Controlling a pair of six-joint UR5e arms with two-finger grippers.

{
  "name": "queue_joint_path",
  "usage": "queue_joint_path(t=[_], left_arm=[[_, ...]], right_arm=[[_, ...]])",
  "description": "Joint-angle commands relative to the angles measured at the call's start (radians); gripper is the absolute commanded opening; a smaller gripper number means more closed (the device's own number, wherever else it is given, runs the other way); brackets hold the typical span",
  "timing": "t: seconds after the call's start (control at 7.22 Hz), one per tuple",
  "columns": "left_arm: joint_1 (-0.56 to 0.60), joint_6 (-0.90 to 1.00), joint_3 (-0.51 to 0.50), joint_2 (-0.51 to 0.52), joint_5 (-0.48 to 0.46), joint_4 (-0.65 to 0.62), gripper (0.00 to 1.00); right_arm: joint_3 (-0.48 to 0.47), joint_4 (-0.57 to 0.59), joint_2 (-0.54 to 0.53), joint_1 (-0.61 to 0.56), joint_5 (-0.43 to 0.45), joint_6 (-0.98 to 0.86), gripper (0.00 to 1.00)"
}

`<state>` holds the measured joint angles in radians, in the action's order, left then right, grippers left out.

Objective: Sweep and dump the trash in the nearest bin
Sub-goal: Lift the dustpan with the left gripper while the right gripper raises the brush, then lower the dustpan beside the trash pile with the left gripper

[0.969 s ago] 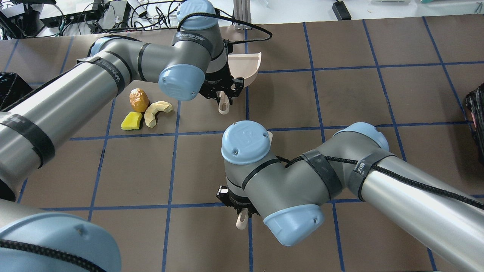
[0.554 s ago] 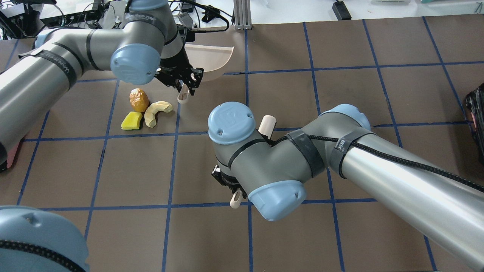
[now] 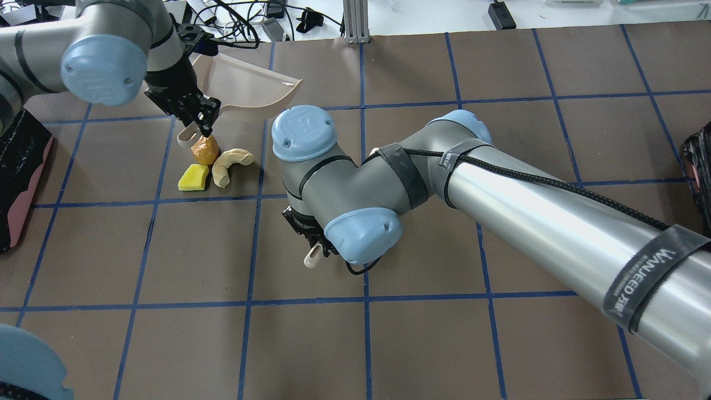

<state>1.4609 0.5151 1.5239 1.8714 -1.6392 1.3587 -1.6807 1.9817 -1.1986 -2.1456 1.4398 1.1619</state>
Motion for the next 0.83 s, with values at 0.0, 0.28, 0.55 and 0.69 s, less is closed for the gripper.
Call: queue_joint_path(t=[0.0,0.28,0.55,0.69], left_arm=[[-0.086,0.219,0.015,-0.029,-0.005,0.02,0.0],[-0.143,0.426,0.021,-0.038,-0.027,0.022,0.0],[-0.216,0.645,0.035,-0.043,-0.021,0.025,0.0],[-0.247,0.702,0.056,-0.041,-0.019,0.022,0.0]], right_arm=[[0.07,-0.004,0.053,-0.008,-0.018,0.039,0.0],[0.082,-0.004,0.065,-0.01,-0.021,0.051,0.0],[0.082,-0.004,0.068,-0.016,-0.019,0.05,0.0],[0.087,-0.004,0.07,-0.016,-0.019,0.05,0.0]])
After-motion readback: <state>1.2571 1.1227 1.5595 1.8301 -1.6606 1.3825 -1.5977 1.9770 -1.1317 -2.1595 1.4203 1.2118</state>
